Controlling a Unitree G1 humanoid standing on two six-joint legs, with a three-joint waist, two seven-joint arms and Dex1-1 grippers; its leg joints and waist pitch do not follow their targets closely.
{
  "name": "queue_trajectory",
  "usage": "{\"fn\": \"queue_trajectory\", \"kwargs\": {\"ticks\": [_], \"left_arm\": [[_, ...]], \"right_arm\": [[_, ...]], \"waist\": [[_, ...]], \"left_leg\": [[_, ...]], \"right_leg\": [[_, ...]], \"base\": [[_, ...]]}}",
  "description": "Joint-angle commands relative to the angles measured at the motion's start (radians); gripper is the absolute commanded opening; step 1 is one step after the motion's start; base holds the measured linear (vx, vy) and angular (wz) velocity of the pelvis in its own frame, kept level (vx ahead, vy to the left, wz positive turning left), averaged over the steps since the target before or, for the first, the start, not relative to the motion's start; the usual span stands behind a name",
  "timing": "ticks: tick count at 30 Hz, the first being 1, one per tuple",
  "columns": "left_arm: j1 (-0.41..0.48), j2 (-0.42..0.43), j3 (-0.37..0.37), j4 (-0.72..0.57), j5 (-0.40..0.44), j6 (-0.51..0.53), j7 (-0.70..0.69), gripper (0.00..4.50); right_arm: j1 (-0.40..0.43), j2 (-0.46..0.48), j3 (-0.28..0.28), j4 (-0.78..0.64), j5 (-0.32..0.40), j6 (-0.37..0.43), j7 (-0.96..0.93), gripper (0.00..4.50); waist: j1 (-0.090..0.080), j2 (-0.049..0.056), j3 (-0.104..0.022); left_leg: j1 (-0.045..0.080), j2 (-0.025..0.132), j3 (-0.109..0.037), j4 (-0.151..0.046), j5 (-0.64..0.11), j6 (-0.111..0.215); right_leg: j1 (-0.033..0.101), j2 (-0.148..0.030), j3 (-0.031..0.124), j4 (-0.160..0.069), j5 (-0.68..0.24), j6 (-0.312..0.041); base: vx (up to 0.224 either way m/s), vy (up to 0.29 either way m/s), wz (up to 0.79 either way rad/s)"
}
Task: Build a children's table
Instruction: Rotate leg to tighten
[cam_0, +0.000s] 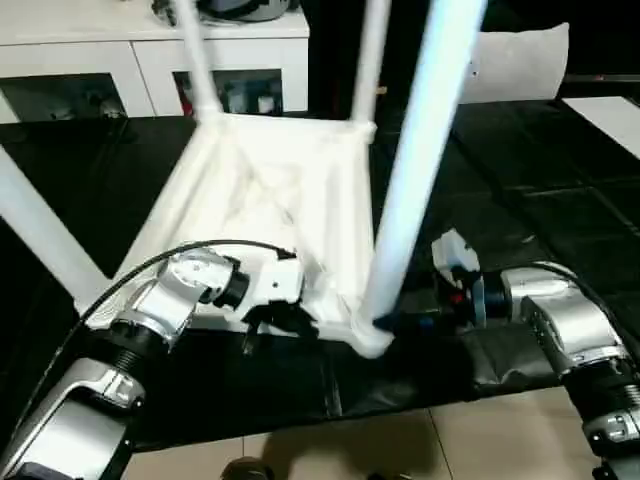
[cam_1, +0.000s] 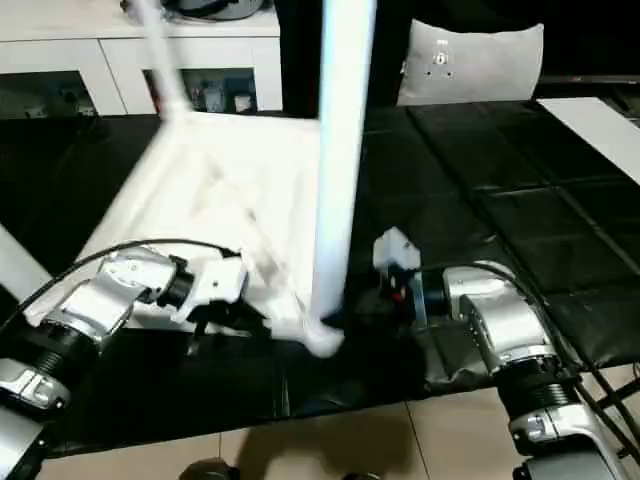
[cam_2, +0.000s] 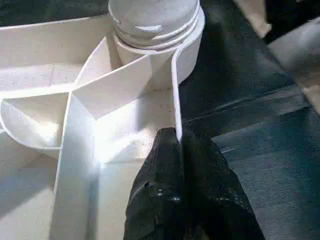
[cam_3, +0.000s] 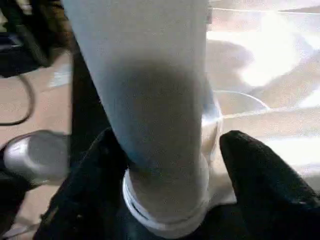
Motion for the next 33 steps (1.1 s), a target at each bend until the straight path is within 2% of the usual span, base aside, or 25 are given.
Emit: {"fn": "queue_trajectory", "kwargs": {"ticks": [1, 8, 12, 16, 18, 20, 22, 23, 24, 25, 26, 28, 29, 30, 31, 32, 33], "left_arm": [[-0.032, -0.01, -0.03, -0.03, -0.005, -0.035, -0.049, 0.0], [-0.039, -0.018, -0.028, -0.013, -0.008, -0.051, -0.062, 0.0], [-0.032, -0.018, -0.021, -0.017, -0.015, -0.037, -0.062, 0.0], [-0.02, -0.029, 0.004, -0.038, -0.026, 0.047, -0.01, 0.0], [-0.014, -0.042, 0.02, -0.055, -0.035, 0.104, 0.024, 0.0], [-0.005, -0.053, 0.033, -0.076, -0.047, 0.157, 0.048, 0.0], [0.005, -0.072, 0.043, -0.1, -0.051, 0.203, 0.09, 0.0], [0.017, -0.101, 0.053, -0.126, -0.048, 0.252, 0.151, 0.0], [0.021, -0.111, 0.056, -0.133, -0.045, 0.266, 0.172, 0.0], [0.02, -0.126, 0.059, -0.131, -0.036, 0.279, 0.204, 0.0], [0.017, -0.144, 0.063, -0.127, -0.025, 0.294, 0.242, 0.0], [0.001, -0.201, 0.076, -0.11, -0.007, 0.342, 0.342, 0.0], [-0.001, -0.209, 0.078, -0.109, -0.004, 0.351, 0.356, 0.0], [-0.009, -0.242, 0.086, -0.102, 0.005, 0.379, 0.414, 0.0], [-0.012, -0.253, 0.089, -0.101, 0.008, 0.391, 0.434, 0.0], [-0.019, -0.275, 0.093, -0.093, 0.017, 0.401, 0.473, 0.0], [-0.024, -0.287, 0.096, -0.087, 0.019, 0.405, 0.493, 0.0]], "right_arm": [[-0.011, -0.006, 0.003, -0.011, 0.013, 0.0, 0.018, 2.85], [-0.018, 0.009, -0.001, 0.003, 0.034, 0.032, 0.052, 2.21], [-0.011, 0.017, -0.013, -0.003, 0.062, 0.067, 0.055, 2.01], [0.002, 0.038, -0.039, -0.021, 0.073, 0.114, -0.004, 1.96], [0.002, 0.057, -0.045, -0.015, 0.041, 0.128, -0.093, 1.96], [-0.003, 0.079, -0.053, -0.002, 0.005, 0.148, -0.198, 1.96], [-0.01, 0.114, -0.075, 0.014, -0.019, 0.157, -0.31, 1.96], [-0.016, 0.157, -0.099, 0.026, -0.044, 0.177, -0.441, 1.95], [-0.017, 0.17, -0.106, 0.028, -0.052, 0.185, -0.481, 1.95], [-0.019, 0.187, -0.112, 0.03, -0.061, 0.199, -0.525, 1.95], [-0.022, 0.206, -0.119, 0.033, -0.071, 0.214, -0.576, 1.95], [-0.043, 0.264, -0.139, 0.061, -0.099, 0.222, -0.726, 1.94], [-0.046, 0.273, -0.143, 0.065, -0.102, 0.222, -0.748, 1.93], [-0.058, 0.303, -0.153, 0.082, -0.115, 0.209, -0.818, 1.93], [-0.061, 0.314, -0.157, 0.087, -0.12, 0.205, -0.842, 1.93], [-0.067, 0.334, -0.167, 0.101, -0.12, 0.188, -0.877, 1.93], [-0.07, 0.343, -0.172, 0.108, -0.118, 0.178, -0.89, 2.28]], "waist": [[-0.007, -0.001, -0.08], [-0.011, -0.002, -0.082], [-0.011, -0.001, -0.082], [-0.011, -0.001, -0.08], [-0.014, -0.002, -0.078], [-0.018, -0.004, -0.074], [-0.028, -0.005, -0.071], [-0.044, -0.004, -0.067], [-0.052, -0.004, -0.067], [-0.066, -0.008, -0.065], [-0.076, -0.003, -0.065], [-0.092, 0.0, -0.068], [-0.1, 0.001, -0.072], [-0.103, 0.001, -0.073], [-0.107, 0.006, -0.071], [-0.111, 0.001, -0.071], [-0.109, 0.001, -0.072]], "left_leg": [[0.007, 0.025, 0.001, -0.066, -0.187, 0.059], [0.006, 0.024, 0.001, -0.065, -0.171, 0.06], [0.007, 0.025, 0.0, -0.065, -0.172, 0.057], [0.007, 0.024, 0.001, -0.065, -0.174, 0.054], [0.008, 0.024, 0.001, -0.067, -0.188, 0.042], [0.009, 0.018, 0.0, -0.068, -0.199, 0.033], [0.005, 0.015, -0.003, -0.07, -0.212, 0.021], [0.007, 0.01, -0.006, -0.071, -0.231, 0.009], [0.007, 0.011, -0.007, -0.071, -0.239, 0.002], [0.005, 0.004, -0.008, -0.068, -0.249, 0.005], [0.007, 0.003, -0.01, -0.069, -0.26, 0.009], [0.013, 0.005, -0.01, -0.069, -0.26, 0.011], [0.006, 0.008, -0.014, -0.073, -0.25, 0.015], [0.005, 0.008, -0.014, -0.073, -0.249, 0.021], [0.008, 0.009, -0.013, -0.074, -0.257, 0.024], [0.02, 0.005, -0.008, -0.067, -0.269, 0.031], [0.02, 0.005, -0.008, -0.068, -0.264, 0.035]], "right_leg": [[0.071, -0.065, 0.046, -0.07, -0.335, -0.156], [0.072, -0.062, 0.045, -0.067, -0.312, -0.163], [0.072, -0.063, 0.045, -0.067, -0.312, -0.165], [0.072, -0.062, 0.045, -0.067, -0.322, -0.165], [0.071, -0.064, 0.044, -0.07, -0.356, -0.156], [0.069, -0.063, 0.041, -0.079, -0.422, -0.131], [0.071, -0.065, 0.037, -0.085, -0.488, -0.1], [0.069, -0.065, 0.029, -0.1, -0.563, -0.066], [0.07, -0.066, 0.028, -0.1, -0.573, -0.062], [0.073, -0.063, 0.02, -0.11, -0.608, -0.04], [0.074, -0.063, 0.015, -0.118, -0.631, -0.024], [0.073, -0.064, 0.011, -0.121, -0.598, -0.038], [0.081, -0.064, 0.008, -0.115, -0.557, -0.051], [0.082, -0.063, 0.007, -0.117, -0.546, -0.051], [0.077, -0.064, 0.009, -0.117, -0.538, -0.06], [0.07, -0.064, 0.009, -0.123, -0.528, -0.076], [0.071, -0.064, 0.011, -0.12, -0.518, -0.081]], "base": [[0.0, 0.0, 0.0], [0.0, 0.0, 0.0], [0.0, 0.0, 0.0], [0.0, 0.0, 0.0], [0.0, 0.0, 0.0], [0.0, 0.0, 0.0], [0.0, 0.0, 0.0], [0.0, 0.0, 0.0], [0.0, 0.0, 0.0], [0.0, 0.0, 0.0], [0.0, 0.0, 0.0], [0.0, 0.0, 0.0], [0.0, 0.0, 0.0], [0.0, 0.0, 0.0], [0.0, 0.0, 0.0], [0.0, 0.0, 0.0], [0.0, 0.0, 0.0]]}}
